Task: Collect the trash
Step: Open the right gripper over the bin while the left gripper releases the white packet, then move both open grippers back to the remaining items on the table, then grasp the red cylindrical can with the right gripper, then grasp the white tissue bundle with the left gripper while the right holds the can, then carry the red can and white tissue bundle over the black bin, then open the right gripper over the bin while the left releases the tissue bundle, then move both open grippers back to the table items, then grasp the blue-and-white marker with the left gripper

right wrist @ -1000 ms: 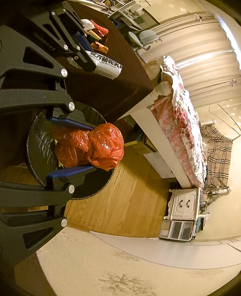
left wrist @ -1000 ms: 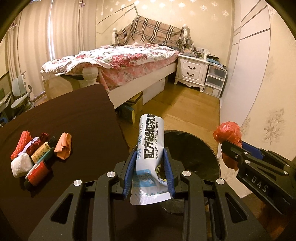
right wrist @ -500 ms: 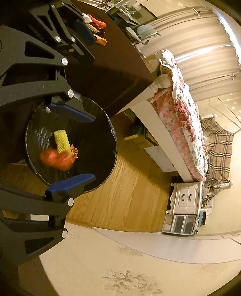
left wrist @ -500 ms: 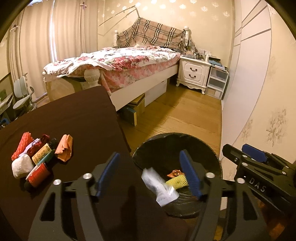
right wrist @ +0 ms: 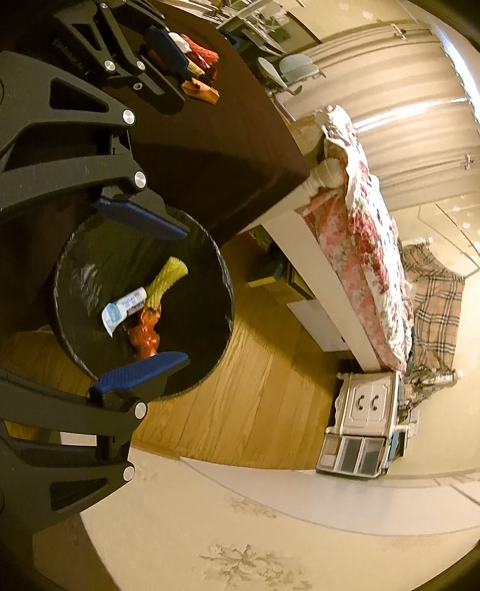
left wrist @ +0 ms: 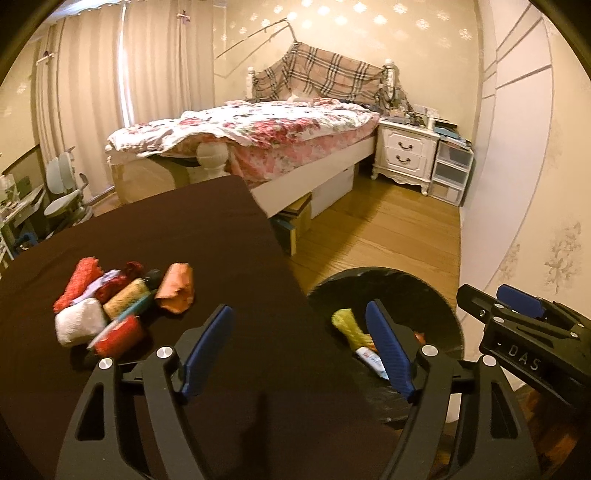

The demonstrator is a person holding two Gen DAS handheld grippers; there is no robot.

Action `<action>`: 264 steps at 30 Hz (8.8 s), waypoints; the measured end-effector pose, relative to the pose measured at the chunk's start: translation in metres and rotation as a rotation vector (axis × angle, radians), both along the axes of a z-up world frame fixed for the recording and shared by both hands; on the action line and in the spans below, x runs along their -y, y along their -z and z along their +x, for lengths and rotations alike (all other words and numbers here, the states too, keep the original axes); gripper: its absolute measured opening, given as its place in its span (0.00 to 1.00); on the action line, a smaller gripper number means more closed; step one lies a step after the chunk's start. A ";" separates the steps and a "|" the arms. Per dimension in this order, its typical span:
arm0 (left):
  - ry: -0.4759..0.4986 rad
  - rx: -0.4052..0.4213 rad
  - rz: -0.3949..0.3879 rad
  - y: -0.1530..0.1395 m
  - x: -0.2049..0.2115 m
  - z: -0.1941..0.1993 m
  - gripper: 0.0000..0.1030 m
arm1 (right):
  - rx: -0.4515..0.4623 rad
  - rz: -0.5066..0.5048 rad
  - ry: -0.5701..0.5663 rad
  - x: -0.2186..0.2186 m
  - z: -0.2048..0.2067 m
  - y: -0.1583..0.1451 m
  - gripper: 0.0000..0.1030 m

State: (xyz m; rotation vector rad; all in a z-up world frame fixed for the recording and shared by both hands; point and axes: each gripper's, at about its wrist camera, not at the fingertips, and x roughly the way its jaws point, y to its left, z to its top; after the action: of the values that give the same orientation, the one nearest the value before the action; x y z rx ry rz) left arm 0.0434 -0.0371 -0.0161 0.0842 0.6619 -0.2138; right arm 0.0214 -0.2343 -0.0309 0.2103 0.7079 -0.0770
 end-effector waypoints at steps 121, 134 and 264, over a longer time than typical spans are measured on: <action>-0.324 -0.079 -0.040 0.017 -0.181 -0.008 0.75 | -0.134 -0.038 -0.437 -0.202 0.047 0.011 0.23; -0.293 -0.130 -0.034 0.019 -0.171 0.017 0.73 | -0.134 -0.009 -0.445 -0.195 0.048 0.012 0.23; -0.174 -0.236 0.032 0.032 -0.105 0.036 0.47 | -0.060 -0.027 -0.316 -0.132 0.028 0.001 0.67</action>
State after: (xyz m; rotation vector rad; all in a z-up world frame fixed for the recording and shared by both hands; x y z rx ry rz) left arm 0.0790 0.0684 -0.0479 0.0316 0.9030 -0.0450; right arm 0.0498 -0.1023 -0.0317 0.0688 0.7914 0.2096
